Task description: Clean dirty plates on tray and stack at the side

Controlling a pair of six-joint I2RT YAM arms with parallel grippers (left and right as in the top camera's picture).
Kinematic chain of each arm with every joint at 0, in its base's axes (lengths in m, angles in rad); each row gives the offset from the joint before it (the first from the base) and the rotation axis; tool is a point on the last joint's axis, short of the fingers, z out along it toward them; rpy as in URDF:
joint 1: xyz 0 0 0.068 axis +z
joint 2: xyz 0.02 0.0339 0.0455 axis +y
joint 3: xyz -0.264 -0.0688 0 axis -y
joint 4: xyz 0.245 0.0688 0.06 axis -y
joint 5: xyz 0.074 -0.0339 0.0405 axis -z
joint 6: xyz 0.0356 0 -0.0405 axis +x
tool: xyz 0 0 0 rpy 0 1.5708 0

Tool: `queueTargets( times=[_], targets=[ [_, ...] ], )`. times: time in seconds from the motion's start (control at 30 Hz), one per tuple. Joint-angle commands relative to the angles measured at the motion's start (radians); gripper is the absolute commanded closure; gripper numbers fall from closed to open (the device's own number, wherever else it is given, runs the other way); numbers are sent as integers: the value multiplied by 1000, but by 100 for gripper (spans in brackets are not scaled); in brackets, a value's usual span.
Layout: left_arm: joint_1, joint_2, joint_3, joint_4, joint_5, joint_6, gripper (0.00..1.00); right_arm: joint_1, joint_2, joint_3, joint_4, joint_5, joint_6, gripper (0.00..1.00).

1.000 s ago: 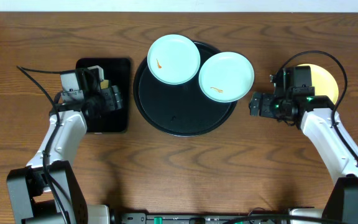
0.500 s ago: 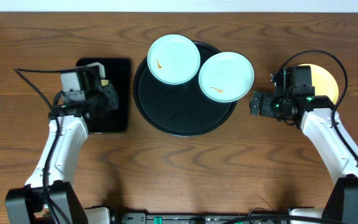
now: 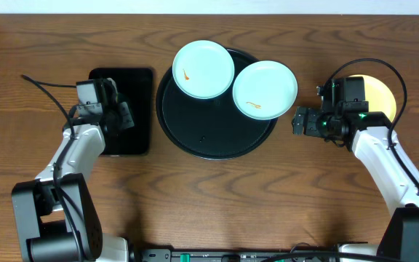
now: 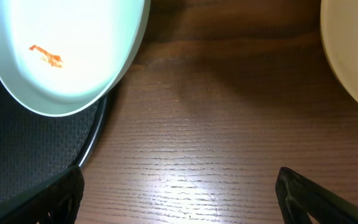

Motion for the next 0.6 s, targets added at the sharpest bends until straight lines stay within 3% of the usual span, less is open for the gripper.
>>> queueTargets(
  times=[0.0, 0.07, 0.1, 0.3, 0.33, 0.43, 0.57],
  targets=[
    [18, -15, 7, 1, -19, -6, 85, 5, 2, 1, 3, 6, -10, 4],
    [18, -14, 7, -6, -19, -5, 83, 5, 2, 1, 3, 5, -10, 4],
    [18, -11, 7, -17, -20, -5, 74, 5, 2, 1, 3, 5, -10, 4],
    [18, -14, 13, -10, -15, -6, 72, 5, 2, 1, 3, 2, -10, 4],
    [18, -25, 22, -10, -15, -5, 69, 5, 2, 1, 3, 2, -10, 3],
    [18, -77, 44, -10, -16, -5, 47, 5, 2, 1, 3, 2, -10, 4],
    [18, -143, 45, -6, -72, -1, 41, 5, 2, 1, 4, 2, -10, 3]
  ],
)
